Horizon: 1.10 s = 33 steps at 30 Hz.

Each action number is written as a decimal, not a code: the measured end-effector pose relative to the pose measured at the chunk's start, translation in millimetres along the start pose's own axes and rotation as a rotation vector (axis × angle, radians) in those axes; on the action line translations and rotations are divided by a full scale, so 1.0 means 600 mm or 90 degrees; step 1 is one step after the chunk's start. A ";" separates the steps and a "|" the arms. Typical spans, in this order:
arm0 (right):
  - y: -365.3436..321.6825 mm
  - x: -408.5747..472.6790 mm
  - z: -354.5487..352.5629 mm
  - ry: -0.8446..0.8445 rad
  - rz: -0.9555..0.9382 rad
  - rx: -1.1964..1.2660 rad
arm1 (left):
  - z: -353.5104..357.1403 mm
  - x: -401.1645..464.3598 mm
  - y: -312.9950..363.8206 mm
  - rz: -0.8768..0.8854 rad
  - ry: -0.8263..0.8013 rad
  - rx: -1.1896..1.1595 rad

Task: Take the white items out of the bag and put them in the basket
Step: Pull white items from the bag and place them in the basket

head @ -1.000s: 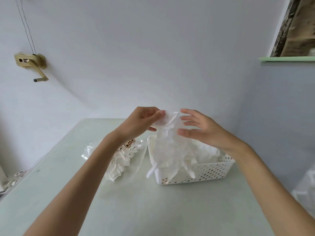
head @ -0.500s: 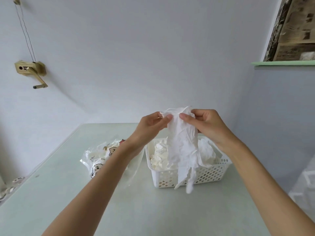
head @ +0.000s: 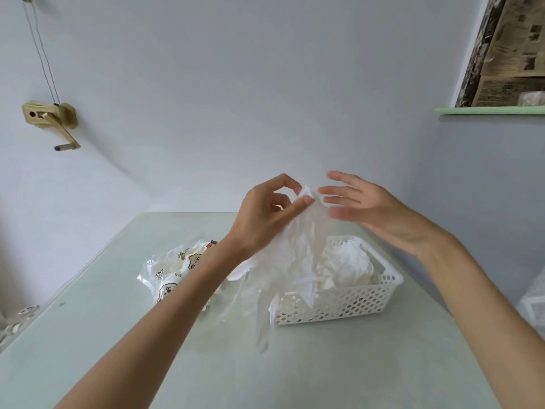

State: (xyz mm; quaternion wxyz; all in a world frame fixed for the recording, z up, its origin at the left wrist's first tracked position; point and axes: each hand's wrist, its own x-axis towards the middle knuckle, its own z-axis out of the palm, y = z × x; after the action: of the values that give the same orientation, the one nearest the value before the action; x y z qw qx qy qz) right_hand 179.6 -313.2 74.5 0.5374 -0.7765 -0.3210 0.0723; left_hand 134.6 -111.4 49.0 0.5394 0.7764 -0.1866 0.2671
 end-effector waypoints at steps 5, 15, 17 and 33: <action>-0.044 0.032 0.025 -0.138 0.019 -0.238 | -0.004 -0.008 -0.002 -0.018 0.002 -0.024; -0.048 0.006 -0.020 -0.095 0.051 -0.210 | -0.018 -0.026 -0.061 -0.197 -0.174 -0.061; -0.044 0.001 -0.022 -0.057 0.024 -0.181 | -0.012 -0.025 -0.057 -0.213 -0.214 -0.099; 0.048 0.013 -0.053 0.387 0.014 -0.081 | -0.011 -0.016 -0.062 -0.208 -0.188 -0.050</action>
State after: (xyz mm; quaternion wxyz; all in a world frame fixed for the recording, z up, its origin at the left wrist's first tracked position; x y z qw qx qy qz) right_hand 212.2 -340.2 64.2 0.5582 -0.7981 -0.1412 -0.1775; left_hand 147.4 -92.2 17.2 0.5724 0.8052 -0.1458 0.0524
